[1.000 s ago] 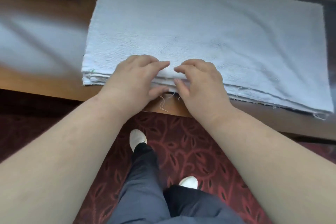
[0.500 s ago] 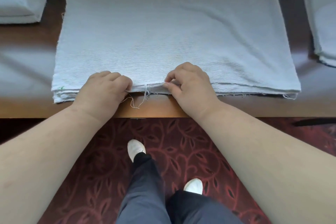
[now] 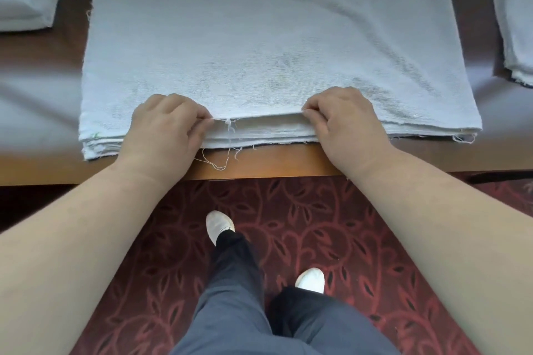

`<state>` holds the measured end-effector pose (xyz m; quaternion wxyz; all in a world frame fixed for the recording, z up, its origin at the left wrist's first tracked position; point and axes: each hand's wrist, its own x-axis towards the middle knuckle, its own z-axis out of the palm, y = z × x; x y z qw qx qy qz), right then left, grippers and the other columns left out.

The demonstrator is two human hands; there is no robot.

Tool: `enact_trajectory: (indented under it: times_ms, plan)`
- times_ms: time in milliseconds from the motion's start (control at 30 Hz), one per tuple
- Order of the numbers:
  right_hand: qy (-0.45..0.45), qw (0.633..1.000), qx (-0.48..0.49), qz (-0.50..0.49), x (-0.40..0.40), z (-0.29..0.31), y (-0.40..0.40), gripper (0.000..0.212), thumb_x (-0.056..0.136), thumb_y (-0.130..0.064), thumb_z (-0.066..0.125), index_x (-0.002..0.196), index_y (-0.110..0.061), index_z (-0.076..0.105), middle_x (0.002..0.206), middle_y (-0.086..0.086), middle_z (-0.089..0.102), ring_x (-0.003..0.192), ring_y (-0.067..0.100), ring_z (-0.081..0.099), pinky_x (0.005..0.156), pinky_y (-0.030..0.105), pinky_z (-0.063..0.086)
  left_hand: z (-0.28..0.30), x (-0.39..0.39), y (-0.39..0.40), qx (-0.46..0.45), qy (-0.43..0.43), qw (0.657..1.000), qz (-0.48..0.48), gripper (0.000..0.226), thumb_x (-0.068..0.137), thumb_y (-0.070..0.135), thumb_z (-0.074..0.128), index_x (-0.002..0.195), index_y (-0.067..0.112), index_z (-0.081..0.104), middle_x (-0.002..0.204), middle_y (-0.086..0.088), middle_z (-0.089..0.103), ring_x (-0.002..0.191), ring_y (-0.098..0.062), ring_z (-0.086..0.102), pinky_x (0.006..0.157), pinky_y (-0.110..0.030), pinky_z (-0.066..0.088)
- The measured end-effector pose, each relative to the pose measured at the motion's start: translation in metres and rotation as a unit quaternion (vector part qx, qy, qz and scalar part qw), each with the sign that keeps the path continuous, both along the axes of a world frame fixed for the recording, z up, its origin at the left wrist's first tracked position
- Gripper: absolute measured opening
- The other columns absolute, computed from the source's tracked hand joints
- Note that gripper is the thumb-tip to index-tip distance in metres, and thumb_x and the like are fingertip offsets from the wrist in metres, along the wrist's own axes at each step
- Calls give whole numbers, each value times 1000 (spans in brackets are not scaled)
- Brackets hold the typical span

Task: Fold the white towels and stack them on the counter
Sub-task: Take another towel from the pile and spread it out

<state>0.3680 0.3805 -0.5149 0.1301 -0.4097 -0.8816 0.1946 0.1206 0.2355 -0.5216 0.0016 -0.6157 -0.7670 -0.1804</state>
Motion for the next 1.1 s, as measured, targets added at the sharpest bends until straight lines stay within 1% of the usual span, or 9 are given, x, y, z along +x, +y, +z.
enact_trajectory:
  times_ms: [133, 233, 300, 433, 633, 767, 867, 967, 1100]
  plan:
    - [32, 997, 59, -28, 4, -6, -5, 9, 96, -17, 53, 93, -14, 60, 82, 0, 60, 82, 28, 52, 78, 33, 29, -4, -3, 0, 35, -28, 998, 35, 14, 98, 17, 49, 96, 9, 61, 89, -8, 61, 90, -30, 49, 87, -35, 31]
    - [-4, 999, 46, -10, 10, -11, -3, 25, 91, -35, 64, 107, -17, 62, 95, 1, 61, 96, 27, 53, 88, 36, 33, -5, -6, 7, 26, -24, 999, 26, 21, 97, 17, 47, 93, 3, 63, 81, -10, 58, 80, -32, 49, 76, -32, 32]
    - [-12, 999, 52, 1, 11, -12, 0, 35, 86, -43, 69, 112, -20, 62, 104, 2, 60, 103, 27, 51, 94, 40, 35, -5, -5, 11, 20, -19, 1000, -9, 30, 97, 29, 46, 87, 4, 62, 75, -5, 50, 73, -26, 44, 71, -30, 30]
    - [31, 992, 120, -1, 9, -10, 2, 8, 92, -21, 63, 92, -13, 65, 88, 7, 62, 89, 34, 54, 86, 38, 32, -3, -6, 12, 10, 28, 998, -61, 50, 83, 57, 61, 78, 8, 60, 68, -2, 47, 67, -28, 48, 67, -36, 37]
    - [-45, 995, 85, 39, 11, -8, 3, 12, 92, -13, 56, 80, -11, 56, 67, 5, 51, 66, 36, 53, 65, 39, 42, -4, 0, 8, -14, 107, 985, -137, 10, 63, 2, 68, 65, 7, 59, 57, -11, 51, 51, -31, 51, 44, -33, 40]
    - [-51, 992, 81, 87, 15, -8, 6, 27, 95, -38, 58, 81, -16, 62, 71, 0, 55, 73, 30, 56, 65, 36, 40, -3, 1, 4, -37, 80, 993, -80, 25, 69, 20, 83, 70, 8, 61, 64, -8, 55, 62, -33, 56, 50, -32, 37]
    - [-41, 992, 93, 78, 34, -11, 5, 28, 88, -43, 60, 84, -16, 67, 81, 2, 61, 81, 30, 55, 75, 39, 40, 0, -12, -5, -26, 62, 995, -76, 30, 79, 38, 56, 76, 10, 64, 73, -8, 60, 71, -35, 55, 60, -42, 47]
    - [-58, 992, 96, 50, 59, -12, 5, 22, 87, -34, 54, 92, -18, 68, 86, 3, 63, 85, 33, 55, 80, 40, 34, -3, -30, -27, -37, 61, 994, -77, 34, 82, 37, 49, 75, 6, 63, 70, -12, 57, 65, -36, 54, 59, -45, 47]
    - [-69, 994, 75, 45, 68, -14, 3, 14, 83, -15, 74, 95, -14, 68, 86, 7, 64, 84, 35, 59, 81, 45, 43, -6, -32, -39, -66, 69, 992, -84, 25, 81, 31, 47, 76, 9, 58, 68, -10, 54, 63, -36, 54, 55, -45, 48]
